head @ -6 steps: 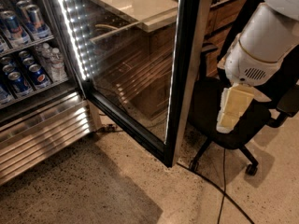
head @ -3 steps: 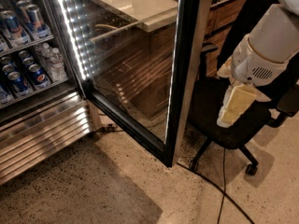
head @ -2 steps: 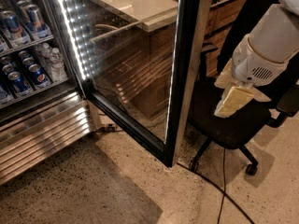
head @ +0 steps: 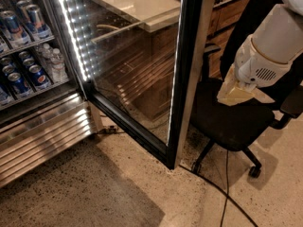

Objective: Close right fridge door

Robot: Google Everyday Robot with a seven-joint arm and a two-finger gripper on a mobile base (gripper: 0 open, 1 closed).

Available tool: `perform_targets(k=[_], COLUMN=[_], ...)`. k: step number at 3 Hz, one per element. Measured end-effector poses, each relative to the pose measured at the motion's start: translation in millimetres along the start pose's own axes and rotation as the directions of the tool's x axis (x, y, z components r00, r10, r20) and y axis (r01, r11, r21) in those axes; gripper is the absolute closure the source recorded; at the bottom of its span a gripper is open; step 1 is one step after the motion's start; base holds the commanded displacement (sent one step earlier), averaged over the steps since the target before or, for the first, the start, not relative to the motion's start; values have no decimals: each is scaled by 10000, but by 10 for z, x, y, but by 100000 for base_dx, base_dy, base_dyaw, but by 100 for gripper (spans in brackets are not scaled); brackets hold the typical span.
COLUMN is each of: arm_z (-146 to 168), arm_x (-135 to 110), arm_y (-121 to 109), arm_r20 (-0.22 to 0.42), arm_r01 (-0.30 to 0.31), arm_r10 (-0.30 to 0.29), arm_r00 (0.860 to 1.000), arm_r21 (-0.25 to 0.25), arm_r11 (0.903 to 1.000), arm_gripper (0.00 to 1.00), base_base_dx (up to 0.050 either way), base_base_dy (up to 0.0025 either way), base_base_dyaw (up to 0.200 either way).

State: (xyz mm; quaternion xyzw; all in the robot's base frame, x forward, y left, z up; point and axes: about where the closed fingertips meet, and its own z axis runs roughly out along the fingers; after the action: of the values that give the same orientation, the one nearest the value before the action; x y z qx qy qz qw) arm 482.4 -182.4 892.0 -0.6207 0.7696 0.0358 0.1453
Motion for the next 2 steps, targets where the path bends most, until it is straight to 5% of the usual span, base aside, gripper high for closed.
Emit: perform_targets(k=[1, 2], arm_z=[0, -28], arm_x=[0, -9], arm_y=[-1, -107], arm_r20=[0, -12], arm_r01=[0, -111], arm_r10=[0, 111], arm_r00=[10000, 9999], arm_r21=[0, 19], arm_r11=[10000, 9999], arm_gripper=[100, 100], base_base_dx=[0, 0], base_base_dy=[0, 0], base_base_dyaw=[0, 0])
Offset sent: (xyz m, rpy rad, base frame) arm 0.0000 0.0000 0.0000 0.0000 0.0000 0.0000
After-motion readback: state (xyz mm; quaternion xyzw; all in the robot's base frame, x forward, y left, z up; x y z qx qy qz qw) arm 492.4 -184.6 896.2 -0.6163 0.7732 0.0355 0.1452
